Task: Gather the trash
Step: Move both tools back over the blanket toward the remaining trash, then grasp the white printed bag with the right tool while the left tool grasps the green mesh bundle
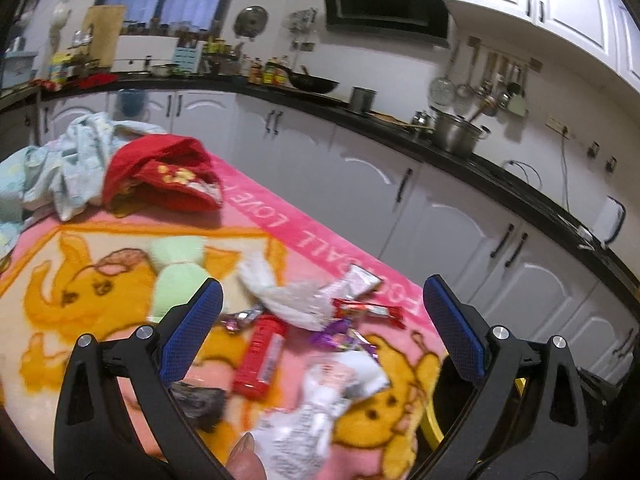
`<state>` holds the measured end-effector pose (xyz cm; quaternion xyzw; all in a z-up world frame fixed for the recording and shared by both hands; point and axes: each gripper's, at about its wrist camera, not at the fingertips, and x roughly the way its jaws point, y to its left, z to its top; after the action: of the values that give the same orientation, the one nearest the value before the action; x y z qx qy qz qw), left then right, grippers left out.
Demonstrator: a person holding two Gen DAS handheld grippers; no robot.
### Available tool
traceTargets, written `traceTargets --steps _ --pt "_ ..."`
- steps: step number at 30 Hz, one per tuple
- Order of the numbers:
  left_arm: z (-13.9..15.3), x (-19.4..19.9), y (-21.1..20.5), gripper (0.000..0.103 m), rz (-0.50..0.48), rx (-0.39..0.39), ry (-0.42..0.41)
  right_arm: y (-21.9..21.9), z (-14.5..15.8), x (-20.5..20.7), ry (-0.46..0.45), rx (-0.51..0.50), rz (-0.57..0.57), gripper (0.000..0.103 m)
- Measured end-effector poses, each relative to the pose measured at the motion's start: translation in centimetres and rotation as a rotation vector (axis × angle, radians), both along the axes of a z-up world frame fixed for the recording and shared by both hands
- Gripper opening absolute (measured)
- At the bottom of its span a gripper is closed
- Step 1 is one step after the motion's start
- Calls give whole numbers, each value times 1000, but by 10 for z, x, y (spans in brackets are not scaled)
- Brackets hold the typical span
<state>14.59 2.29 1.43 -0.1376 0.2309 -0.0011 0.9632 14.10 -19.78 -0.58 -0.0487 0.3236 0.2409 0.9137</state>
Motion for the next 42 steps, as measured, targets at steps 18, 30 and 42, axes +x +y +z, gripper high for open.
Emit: traceTargets --steps 18,30,42 --pt "-26 11 98 92 160 -41 75 99 -27 20 212 91 -22 81" --pt "-60 52 129 92 136 -126 217 122 -51 40 335 147 -136 81" --pt "-107 96 146 85 102 -277 398 120 -75 46 470 226 -90 63"
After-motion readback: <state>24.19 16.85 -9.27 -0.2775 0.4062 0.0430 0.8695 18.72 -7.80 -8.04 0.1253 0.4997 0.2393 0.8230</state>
